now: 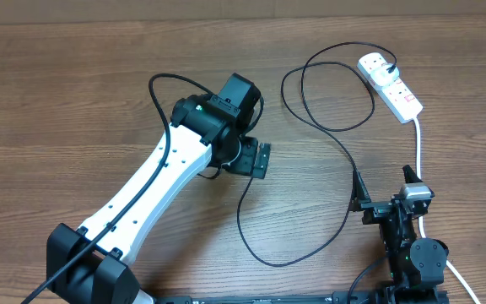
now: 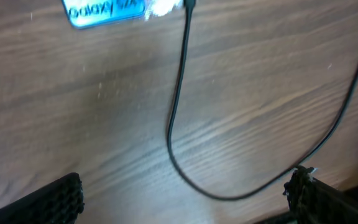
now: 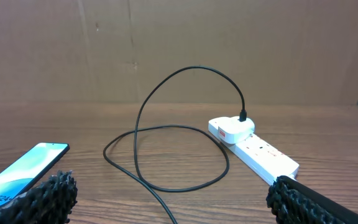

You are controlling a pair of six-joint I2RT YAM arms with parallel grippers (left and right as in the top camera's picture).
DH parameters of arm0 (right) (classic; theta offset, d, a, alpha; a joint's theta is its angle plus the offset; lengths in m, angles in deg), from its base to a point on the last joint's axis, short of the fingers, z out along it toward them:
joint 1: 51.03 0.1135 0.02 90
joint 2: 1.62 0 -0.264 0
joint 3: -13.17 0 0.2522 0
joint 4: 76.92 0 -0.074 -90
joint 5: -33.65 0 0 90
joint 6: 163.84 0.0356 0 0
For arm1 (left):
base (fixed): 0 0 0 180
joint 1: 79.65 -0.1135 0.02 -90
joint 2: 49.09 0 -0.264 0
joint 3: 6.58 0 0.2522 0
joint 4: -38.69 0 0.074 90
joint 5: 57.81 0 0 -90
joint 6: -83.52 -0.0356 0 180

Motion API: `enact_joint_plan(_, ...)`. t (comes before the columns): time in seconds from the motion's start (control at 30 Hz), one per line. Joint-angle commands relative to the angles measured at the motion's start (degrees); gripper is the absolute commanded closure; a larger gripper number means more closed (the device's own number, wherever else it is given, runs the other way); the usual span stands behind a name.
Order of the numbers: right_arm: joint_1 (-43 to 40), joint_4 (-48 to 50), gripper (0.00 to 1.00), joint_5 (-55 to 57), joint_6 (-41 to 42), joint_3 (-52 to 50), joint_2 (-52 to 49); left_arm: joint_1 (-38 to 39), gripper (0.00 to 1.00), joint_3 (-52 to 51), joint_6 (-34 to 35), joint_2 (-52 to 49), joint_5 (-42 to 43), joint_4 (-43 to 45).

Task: Plug charger to phone and switch on socket
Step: 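Move the left gripper forward over the Galaxy phone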

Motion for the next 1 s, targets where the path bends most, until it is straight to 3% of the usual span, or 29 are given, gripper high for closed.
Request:
enact_joint_plan(0.0, 0.3, 0.3, 0.0, 0.3, -0.1, -0.6, 0.6, 0.4, 0.0, 3.1, 1.2, -1.0, -1.3, -2.2)
enact_joint_plan(0.37, 0.3, 0.3, 0.0, 0.3, -0.1, -0.6, 0.6, 0.4, 0.0, 22.9, 1.2, -10.5, -6.0, -15.3)
enact_joint_plan(0.57, 0.3, 0.3, 0.0, 0.3, -0.1, -0.6, 0.6, 0.2, 0.0, 23.1, 2.1, -16.7, -9.0, -11.9)
enact_joint_plan(0.73, 0.3, 0.3, 0.0, 0.3, -0.1, -0.6, 0.6, -1.2, 0.0, 23.1, 10.4, -19.2, -12.6, -6.7)
enact_joint_plan(0.97, 0.3, 0.3, 0.0, 0.3, -0.1, -0.6, 0.6, -4.2, 0.0, 23.0, 10.6, -19.4, -14.3, 0.1)
